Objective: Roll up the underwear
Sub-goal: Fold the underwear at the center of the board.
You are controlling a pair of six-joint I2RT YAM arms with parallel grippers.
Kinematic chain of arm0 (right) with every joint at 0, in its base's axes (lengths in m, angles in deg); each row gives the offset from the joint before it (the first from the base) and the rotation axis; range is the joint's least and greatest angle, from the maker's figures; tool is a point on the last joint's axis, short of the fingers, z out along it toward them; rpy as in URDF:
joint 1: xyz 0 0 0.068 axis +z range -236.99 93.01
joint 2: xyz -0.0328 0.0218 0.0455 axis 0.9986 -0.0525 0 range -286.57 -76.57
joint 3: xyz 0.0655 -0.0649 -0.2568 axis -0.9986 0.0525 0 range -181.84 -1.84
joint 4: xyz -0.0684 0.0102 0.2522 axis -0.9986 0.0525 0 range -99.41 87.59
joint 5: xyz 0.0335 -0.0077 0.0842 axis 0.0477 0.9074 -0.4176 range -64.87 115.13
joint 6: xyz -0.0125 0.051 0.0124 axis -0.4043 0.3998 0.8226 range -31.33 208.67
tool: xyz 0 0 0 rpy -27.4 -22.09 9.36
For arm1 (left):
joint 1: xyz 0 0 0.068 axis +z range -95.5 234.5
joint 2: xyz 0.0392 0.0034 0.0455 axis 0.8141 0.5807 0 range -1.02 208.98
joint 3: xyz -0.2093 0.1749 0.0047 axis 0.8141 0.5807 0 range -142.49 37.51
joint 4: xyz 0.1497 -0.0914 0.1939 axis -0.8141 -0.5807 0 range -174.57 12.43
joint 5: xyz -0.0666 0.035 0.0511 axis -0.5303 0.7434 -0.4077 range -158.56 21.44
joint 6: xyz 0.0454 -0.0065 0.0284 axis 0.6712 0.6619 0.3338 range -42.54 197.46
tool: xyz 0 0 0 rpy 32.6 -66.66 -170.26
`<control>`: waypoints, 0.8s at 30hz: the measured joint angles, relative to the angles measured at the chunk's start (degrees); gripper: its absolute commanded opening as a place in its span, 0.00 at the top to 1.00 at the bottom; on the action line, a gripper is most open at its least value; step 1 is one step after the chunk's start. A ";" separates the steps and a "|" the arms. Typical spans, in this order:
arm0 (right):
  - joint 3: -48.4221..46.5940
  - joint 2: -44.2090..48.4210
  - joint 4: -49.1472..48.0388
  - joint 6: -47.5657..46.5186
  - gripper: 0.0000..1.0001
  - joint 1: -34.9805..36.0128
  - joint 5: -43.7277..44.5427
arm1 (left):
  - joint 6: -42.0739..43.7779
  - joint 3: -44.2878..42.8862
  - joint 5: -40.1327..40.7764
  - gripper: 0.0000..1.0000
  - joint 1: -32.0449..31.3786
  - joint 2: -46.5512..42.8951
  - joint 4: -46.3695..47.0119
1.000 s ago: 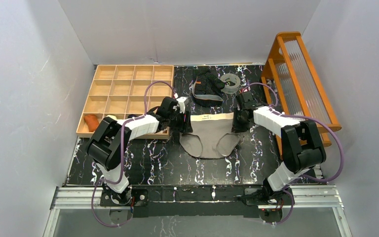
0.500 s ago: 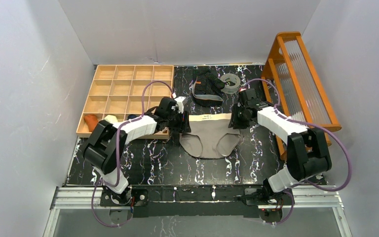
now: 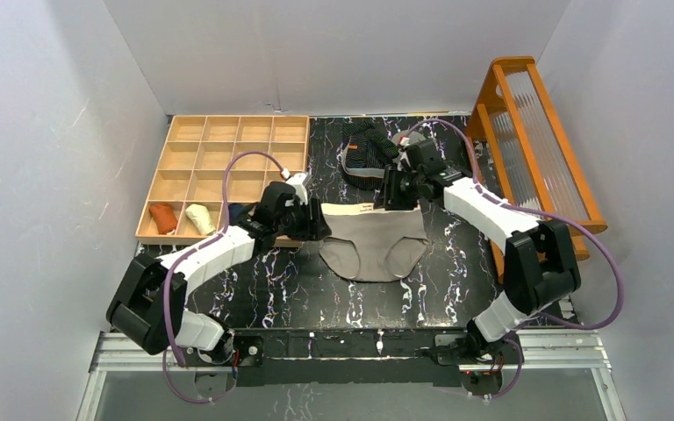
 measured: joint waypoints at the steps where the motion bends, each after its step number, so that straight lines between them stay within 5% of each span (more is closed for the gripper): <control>1: -0.59 -0.83 0.02 0.20 0.53 0.68 0.04 | -1.11 1.20 0.46 0.50 0.00 0.00 -0.33; 15: -11.96 -18.49 -2.40 0.83 0.64 7.17 2.03 | -11.04 8.79 7.58 0.51 -4.70 -6.25 -1.44; 24: -5.49 -18.71 -2.49 0.39 0.64 6.36 11.30 | -12.87 10.73 11.78 0.49 -5.22 -11.50 -4.39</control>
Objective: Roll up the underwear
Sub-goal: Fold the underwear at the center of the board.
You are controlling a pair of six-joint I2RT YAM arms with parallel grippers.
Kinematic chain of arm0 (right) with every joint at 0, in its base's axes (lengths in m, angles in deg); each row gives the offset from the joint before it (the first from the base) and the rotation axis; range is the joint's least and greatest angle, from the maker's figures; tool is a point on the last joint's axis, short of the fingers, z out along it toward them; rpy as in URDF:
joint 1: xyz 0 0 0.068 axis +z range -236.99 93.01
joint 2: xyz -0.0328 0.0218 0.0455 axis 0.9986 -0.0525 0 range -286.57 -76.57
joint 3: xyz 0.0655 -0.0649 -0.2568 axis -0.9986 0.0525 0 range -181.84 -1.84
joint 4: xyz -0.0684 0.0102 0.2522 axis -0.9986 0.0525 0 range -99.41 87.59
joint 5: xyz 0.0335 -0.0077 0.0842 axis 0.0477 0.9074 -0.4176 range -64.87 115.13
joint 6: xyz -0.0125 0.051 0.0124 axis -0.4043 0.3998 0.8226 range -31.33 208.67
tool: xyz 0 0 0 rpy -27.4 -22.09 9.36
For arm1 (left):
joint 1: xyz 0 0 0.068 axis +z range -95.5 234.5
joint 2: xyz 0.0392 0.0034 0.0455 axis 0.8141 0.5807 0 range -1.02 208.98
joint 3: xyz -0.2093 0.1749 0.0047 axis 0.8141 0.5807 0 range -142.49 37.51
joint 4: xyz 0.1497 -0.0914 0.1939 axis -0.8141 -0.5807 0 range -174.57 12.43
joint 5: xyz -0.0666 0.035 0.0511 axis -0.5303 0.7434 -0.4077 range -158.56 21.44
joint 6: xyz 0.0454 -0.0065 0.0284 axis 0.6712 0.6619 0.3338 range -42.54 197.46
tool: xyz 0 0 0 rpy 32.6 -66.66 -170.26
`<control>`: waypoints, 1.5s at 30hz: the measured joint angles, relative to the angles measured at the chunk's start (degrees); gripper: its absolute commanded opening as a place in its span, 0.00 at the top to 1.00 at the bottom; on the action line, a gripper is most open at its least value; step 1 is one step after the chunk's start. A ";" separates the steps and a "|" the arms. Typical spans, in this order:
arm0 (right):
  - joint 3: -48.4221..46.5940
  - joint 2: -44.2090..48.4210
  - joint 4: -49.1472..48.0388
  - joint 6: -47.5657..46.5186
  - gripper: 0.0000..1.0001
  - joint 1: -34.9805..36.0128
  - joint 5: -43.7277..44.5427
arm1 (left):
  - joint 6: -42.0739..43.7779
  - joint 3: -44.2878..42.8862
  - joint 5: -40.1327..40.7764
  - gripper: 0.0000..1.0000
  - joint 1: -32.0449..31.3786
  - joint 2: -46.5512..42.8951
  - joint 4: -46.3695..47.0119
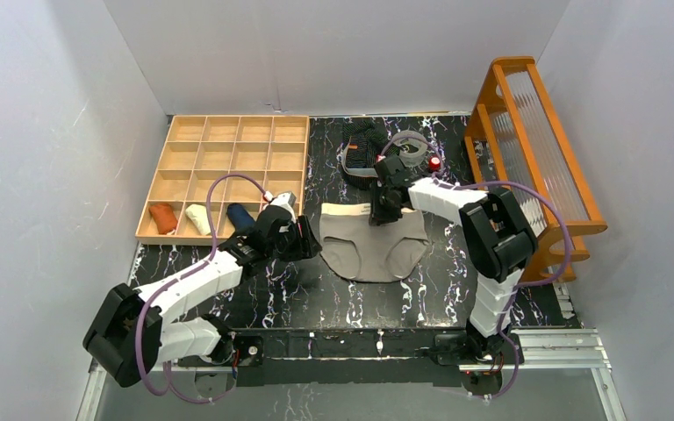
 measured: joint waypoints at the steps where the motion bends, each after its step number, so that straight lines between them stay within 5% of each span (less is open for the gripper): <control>1: 1.77 1.29 -0.02 -0.02 0.65 -0.04 1.18 | -0.17 0.00 0.42 0.49 0.02 -0.17 -0.04; 11: 15.72 13.46 1.64 0.11 0.61 -0.13 5.49 | -1.11 -0.09 1.22 0.49 0.00 1.57 0.44; 25: 0.87 11.87 3.26 0.20 0.60 -0.11 -0.50 | -2.47 -10.47 0.37 0.50 -1.55 19.04 5.73; 45: 2.51 10.25 3.58 0.63 0.59 -0.13 -2.38 | -6.03 -12.74 2.10 0.48 -1.49 26.84 11.34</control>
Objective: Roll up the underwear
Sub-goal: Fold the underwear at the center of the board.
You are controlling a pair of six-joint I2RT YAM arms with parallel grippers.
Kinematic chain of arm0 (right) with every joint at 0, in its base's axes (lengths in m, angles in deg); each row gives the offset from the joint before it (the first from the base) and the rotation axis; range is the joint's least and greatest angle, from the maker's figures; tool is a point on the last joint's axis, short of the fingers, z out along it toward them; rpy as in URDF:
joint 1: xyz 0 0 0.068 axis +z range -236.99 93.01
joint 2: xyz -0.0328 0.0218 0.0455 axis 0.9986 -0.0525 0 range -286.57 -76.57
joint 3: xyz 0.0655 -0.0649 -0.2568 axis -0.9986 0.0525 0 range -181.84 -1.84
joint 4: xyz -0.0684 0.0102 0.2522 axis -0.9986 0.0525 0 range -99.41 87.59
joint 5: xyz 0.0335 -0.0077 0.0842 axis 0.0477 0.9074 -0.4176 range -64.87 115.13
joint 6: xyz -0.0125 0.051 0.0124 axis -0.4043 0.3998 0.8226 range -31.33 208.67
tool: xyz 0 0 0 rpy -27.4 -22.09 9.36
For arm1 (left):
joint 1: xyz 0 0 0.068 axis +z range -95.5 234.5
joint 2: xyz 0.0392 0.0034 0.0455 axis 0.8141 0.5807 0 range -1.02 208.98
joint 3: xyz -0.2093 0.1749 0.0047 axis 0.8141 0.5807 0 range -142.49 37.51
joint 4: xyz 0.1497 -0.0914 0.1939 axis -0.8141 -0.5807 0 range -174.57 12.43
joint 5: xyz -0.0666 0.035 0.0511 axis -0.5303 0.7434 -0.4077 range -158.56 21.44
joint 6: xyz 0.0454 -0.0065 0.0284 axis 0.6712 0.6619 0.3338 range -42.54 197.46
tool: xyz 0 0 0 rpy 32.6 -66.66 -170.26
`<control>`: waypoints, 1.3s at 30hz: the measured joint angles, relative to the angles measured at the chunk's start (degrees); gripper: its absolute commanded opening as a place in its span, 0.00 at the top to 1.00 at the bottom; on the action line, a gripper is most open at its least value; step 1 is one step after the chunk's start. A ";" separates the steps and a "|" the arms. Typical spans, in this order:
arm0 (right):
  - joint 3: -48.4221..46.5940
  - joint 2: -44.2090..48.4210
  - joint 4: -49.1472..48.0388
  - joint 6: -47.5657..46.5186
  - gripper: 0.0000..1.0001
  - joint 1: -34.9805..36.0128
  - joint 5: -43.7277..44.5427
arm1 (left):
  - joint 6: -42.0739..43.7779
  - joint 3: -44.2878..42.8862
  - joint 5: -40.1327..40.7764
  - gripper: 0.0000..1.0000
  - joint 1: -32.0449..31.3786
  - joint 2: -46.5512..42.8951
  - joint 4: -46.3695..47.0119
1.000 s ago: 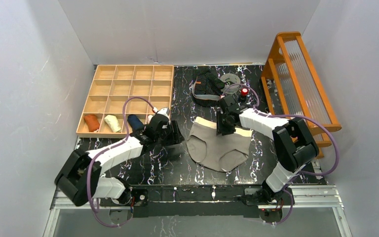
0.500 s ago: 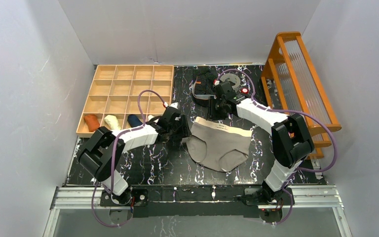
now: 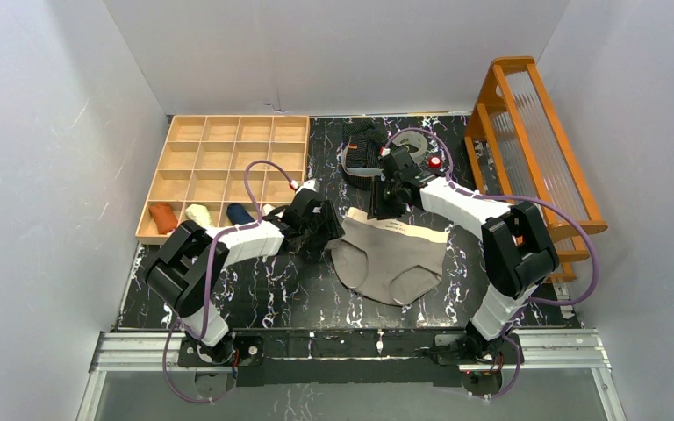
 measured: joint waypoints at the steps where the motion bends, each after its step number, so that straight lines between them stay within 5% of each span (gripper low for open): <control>1: 0.13 0.00 0.00 0.00 0.60 0.00 -0.02 | -0.09 0.00 0.09 0.48 0.02 0.00 0.13; 39: -6.60 -7.67 0.22 1.44 0.58 0.31 -6.16 | 4.04 0.24 -6.19 0.86 0.04 2.43 -1.01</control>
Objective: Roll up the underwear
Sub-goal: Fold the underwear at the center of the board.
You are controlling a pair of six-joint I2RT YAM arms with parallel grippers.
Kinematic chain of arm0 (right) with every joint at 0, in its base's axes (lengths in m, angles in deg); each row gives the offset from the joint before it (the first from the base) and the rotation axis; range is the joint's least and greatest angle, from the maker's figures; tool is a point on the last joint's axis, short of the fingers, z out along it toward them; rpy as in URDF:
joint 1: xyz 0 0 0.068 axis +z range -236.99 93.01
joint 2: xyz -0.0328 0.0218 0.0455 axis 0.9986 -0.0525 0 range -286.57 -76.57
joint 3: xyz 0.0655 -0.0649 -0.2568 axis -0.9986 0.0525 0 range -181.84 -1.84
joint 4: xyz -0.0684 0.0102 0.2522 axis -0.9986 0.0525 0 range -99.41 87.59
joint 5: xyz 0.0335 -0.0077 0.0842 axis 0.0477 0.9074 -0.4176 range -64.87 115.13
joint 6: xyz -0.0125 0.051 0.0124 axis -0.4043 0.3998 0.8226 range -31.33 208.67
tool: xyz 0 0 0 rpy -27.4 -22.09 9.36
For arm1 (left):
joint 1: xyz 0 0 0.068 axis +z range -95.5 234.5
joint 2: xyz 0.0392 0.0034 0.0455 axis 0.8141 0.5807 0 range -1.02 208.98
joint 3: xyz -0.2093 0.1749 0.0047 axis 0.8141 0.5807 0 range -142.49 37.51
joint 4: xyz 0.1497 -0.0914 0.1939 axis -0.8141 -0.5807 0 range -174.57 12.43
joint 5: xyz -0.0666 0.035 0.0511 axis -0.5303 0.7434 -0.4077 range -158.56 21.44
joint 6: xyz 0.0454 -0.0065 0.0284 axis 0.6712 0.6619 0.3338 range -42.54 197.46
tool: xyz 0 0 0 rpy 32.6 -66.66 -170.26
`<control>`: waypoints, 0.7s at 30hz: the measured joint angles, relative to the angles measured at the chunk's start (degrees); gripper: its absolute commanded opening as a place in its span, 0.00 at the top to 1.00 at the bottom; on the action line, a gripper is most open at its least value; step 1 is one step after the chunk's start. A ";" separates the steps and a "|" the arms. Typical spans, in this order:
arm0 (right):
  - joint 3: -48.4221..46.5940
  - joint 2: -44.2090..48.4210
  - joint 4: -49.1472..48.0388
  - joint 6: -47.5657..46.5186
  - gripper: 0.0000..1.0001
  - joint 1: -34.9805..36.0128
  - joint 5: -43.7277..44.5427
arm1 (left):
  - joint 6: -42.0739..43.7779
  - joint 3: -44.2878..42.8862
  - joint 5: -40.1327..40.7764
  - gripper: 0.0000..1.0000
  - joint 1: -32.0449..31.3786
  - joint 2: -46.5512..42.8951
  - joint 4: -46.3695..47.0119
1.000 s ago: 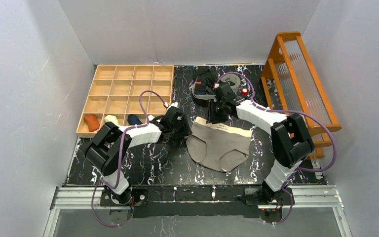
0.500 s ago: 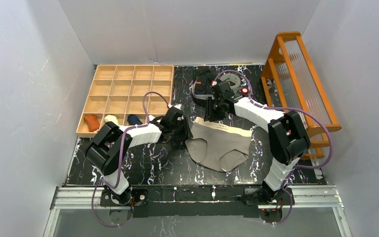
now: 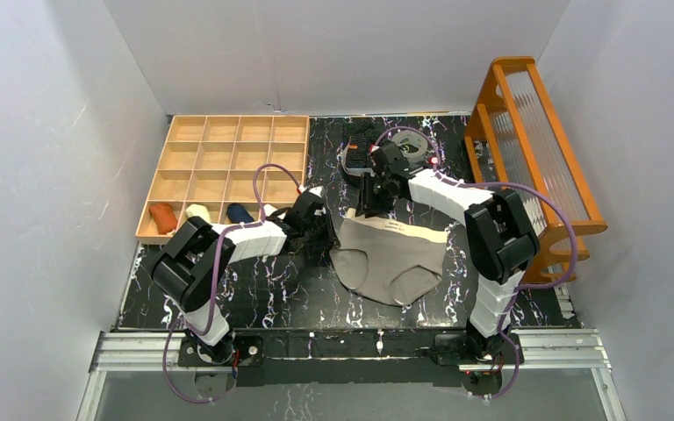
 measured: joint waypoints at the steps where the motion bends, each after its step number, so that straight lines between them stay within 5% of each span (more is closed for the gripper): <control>1: -0.17 -0.07 0.04 0.35 0.58 0.17 0.09 | 0.17 0.00 0.02 0.87 0.00 0.00 -0.15; 21: -10.16 -10.32 1.03 4.39 0.62 4.92 5.01 | 0.79 0.00 0.02 0.94 0.00 0.00 -0.72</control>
